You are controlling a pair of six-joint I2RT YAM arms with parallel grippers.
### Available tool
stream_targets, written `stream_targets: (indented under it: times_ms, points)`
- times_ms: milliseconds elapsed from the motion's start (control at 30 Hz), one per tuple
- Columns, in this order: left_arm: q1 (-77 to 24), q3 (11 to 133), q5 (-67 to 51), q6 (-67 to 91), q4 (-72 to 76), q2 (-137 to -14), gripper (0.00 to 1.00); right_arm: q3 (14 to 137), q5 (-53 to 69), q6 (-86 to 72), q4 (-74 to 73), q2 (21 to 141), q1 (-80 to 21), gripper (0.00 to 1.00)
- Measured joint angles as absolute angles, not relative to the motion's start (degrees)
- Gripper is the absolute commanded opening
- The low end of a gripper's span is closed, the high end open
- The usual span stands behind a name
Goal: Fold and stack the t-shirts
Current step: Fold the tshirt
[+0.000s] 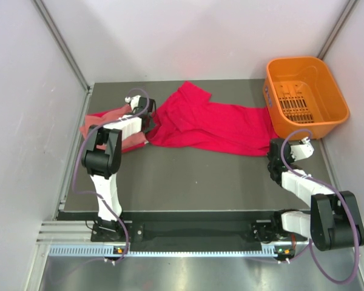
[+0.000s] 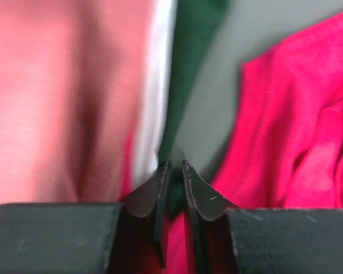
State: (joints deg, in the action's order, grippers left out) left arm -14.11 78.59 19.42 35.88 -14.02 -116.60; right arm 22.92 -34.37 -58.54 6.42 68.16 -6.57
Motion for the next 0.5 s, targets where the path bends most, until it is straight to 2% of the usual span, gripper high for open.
stream_targets:
  times_ms: [200, 500]
  points:
    - [-9.8, 70.4, 15.1, 36.1, -9.4, -111.7, 0.16, 22.9, -34.2, -58.5, 6.4, 68.4, -6.6, 0.0]
    - [-2.4, 66.2, 9.7, 36.3, -8.5, -108.4, 0.14, 22.9, -33.8, -58.5, 6.4, 68.6, -6.6, 0.0]
